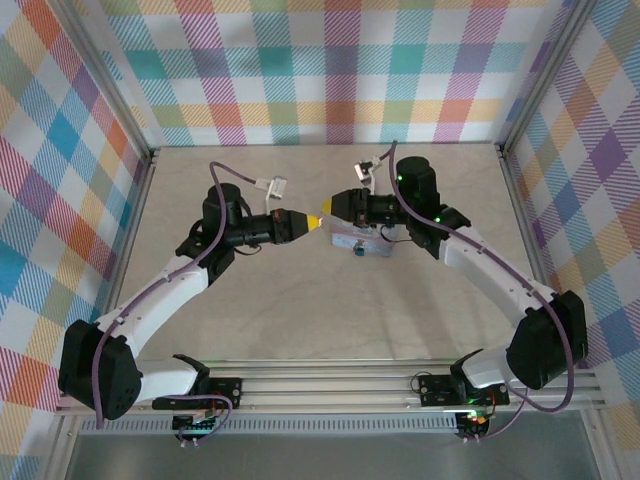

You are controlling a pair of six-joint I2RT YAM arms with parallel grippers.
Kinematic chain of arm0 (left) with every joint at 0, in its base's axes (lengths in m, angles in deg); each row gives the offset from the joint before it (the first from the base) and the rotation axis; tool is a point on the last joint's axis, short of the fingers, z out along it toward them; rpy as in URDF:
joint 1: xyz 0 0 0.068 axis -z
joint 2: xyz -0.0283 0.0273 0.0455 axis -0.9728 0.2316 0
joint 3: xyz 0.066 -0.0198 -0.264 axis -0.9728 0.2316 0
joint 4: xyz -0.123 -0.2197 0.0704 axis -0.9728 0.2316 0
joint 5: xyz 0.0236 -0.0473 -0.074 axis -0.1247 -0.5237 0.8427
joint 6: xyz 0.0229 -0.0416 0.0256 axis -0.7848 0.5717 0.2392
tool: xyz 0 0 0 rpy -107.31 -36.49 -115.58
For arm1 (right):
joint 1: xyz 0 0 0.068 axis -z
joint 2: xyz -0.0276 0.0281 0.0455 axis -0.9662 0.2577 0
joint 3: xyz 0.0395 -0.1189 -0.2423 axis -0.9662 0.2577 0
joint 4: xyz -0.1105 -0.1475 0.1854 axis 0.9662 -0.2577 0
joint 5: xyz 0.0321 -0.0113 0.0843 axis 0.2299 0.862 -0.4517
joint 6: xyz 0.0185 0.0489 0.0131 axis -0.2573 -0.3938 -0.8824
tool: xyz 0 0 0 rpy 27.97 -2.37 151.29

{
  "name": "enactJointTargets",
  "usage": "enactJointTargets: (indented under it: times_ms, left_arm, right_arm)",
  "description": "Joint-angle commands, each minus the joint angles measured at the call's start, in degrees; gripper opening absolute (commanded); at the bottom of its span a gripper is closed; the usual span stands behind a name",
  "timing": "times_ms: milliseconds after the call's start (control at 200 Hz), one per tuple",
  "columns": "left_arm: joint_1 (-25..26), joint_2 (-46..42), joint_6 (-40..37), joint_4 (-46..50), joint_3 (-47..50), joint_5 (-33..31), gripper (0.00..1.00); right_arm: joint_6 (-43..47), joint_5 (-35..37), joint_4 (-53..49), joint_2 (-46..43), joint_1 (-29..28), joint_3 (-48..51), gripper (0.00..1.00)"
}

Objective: Unlock a padlock with a key

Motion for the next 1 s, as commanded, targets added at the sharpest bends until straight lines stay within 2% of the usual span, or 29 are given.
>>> enactJointTargets:
  times_ms: [0, 240, 485, 625, 725, 875, 995]
  left_arm:
    - [-0.81, -2.0, 1.52, -3.41, 0.77, -0.56, 0.0]
    - [-0.92, -2.34, 2.71, -3.54, 0.64, -1.18, 0.0]
    - [-0.91, -2.62, 3.26, -3.72, 0.75, -0.94, 0.0]
    - [-0.91, -2.71, 3.35, -3.72, 0.52, -0.76, 0.0]
    - [-0.92, -2.75, 3.44, -3.55, 0.51, -0.83, 0.0]
    - [-0.92, -2.76, 3.32, -3.33, 0.47, -0.78, 0.0]
    - [-0.91, -3.03, 2.29, -1.74, 0.24, -0.91, 0.0]
  right_arm:
    - [-2.71, -2.59, 5.63, -0.25, 0.03, 1.43, 0.36]
    - [-3.23, -4.18, 6.8, 0.04, -0.03, 1.73, 0.27]
    - [-3.92, -5.95, 8.02, 1.2, -0.2, 1.56, 0.26]
    - [-3.94, -6.6, 8.29, 1.84, -0.55, 1.12, 0.21]
    - [-3.77, -7.13, 8.38, 2.32, -0.96, 0.72, 0.16]
    - [-2.82, -7.33, 8.27, 2.37, -1.17, 0.59, 0.0]
    - [-0.66, -6.55, 7.24, 1.91, -1.16, 0.6, 0.0]
